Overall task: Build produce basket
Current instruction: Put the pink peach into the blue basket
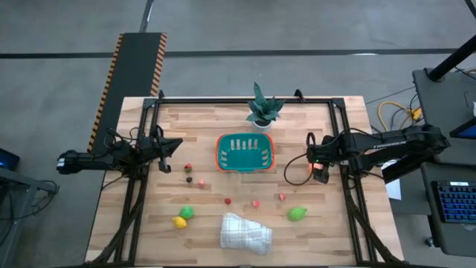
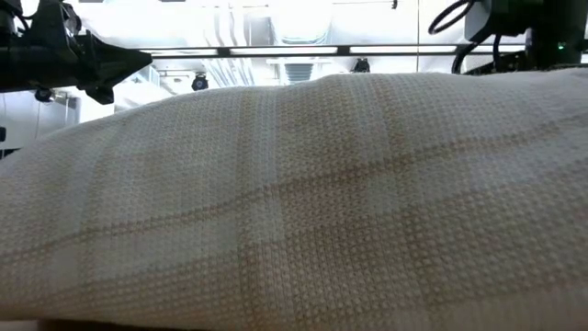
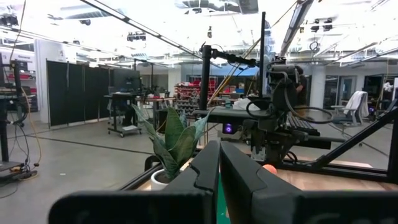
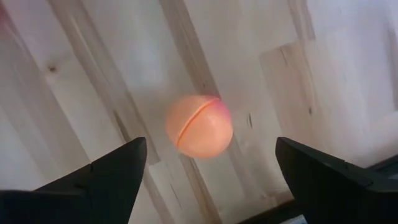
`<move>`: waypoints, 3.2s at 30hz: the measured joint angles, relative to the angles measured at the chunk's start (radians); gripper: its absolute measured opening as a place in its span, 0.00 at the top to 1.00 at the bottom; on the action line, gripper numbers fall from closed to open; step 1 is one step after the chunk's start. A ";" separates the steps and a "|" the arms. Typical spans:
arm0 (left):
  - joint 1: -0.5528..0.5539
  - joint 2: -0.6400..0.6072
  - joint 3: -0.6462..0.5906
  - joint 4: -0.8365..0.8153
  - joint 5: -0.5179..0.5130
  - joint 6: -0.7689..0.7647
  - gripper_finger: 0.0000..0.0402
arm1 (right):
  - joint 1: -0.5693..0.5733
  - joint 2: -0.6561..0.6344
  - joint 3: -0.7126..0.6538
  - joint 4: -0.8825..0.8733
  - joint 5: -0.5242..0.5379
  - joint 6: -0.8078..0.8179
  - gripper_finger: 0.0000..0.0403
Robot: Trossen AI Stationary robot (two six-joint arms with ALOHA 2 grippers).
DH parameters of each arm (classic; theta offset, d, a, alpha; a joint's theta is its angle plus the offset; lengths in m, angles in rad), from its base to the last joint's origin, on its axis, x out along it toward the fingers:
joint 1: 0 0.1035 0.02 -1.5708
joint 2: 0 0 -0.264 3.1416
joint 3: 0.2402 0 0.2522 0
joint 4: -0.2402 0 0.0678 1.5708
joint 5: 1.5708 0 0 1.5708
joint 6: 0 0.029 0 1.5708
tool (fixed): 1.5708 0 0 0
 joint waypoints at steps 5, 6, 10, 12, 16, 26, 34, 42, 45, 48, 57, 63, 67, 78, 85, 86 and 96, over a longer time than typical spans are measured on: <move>0.000 0.001 0.000 -0.001 -0.002 0.000 1.00 | 0.000 0.020 0.010 0.004 0.004 0.083 0.13; 0.000 0.000 0.000 -0.001 -0.002 0.000 1.00 | 0.000 0.022 0.011 0.005 0.005 0.096 0.13; 0.000 -0.001 0.000 -0.001 -0.006 0.000 1.00 | 0.000 0.041 0.010 0.002 0.007 0.165 0.14; 0.000 -0.001 0.000 0.001 -0.006 0.000 1.00 | 0.000 0.058 0.010 0.003 0.007 0.229 0.13; 0.000 -0.001 0.000 0.001 -0.006 0.000 1.00 | 0.000 0.103 0.010 0.003 0.008 0.349 0.10; 0.000 0.000 0.000 0.000 -0.006 0.000 1.00 | 0.000 0.239 0.010 0.030 0.007 0.385 0.09; 0.000 0.000 0.000 0.000 -0.006 0.000 1.00 | 0.000 0.327 0.010 0.094 0.007 0.386 0.09; 0.000 0.000 0.000 0.010 -0.006 0.000 1.00 | -0.001 0.411 0.003 0.117 0.008 0.397 0.09; 0.000 0.000 0.000 0.010 -0.006 0.000 1.00 | -0.001 0.433 -0.014 0.121 0.007 0.397 0.09; 0.000 0.001 0.000 0.010 -0.006 0.000 1.00 | -0.001 0.434 -0.028 0.139 0.007 0.400 0.09; 0.000 0.000 0.000 0.009 -0.005 0.000 1.00 | -0.002 0.418 -0.031 0.144 0.008 0.404 0.09; 0.000 0.001 0.000 0.010 -0.005 0.000 1.00 | -0.003 0.417 -0.035 0.148 0.008 0.404 0.09; 0.000 0.000 0.000 0.010 -0.005 0.000 1.00 | -0.003 0.417 -0.035 0.153 0.006 0.404 0.13; 0.000 0.001 0.000 0.010 -0.005 0.000 1.00 | -0.003 0.417 -0.037 0.163 0.010 0.402 0.35; 0.000 0.001 0.000 0.010 -0.005 0.000 1.00 | -0.003 0.417 -0.037 0.160 0.014 0.401 0.41; 0.000 0.001 0.000 0.009 -0.005 0.000 1.00 | -0.003 0.417 -0.037 0.160 0.014 0.401 0.41; 0.000 0.001 0.000 0.009 -0.005 0.000 1.00 | -0.003 0.417 -0.036 0.160 0.011 0.400 0.42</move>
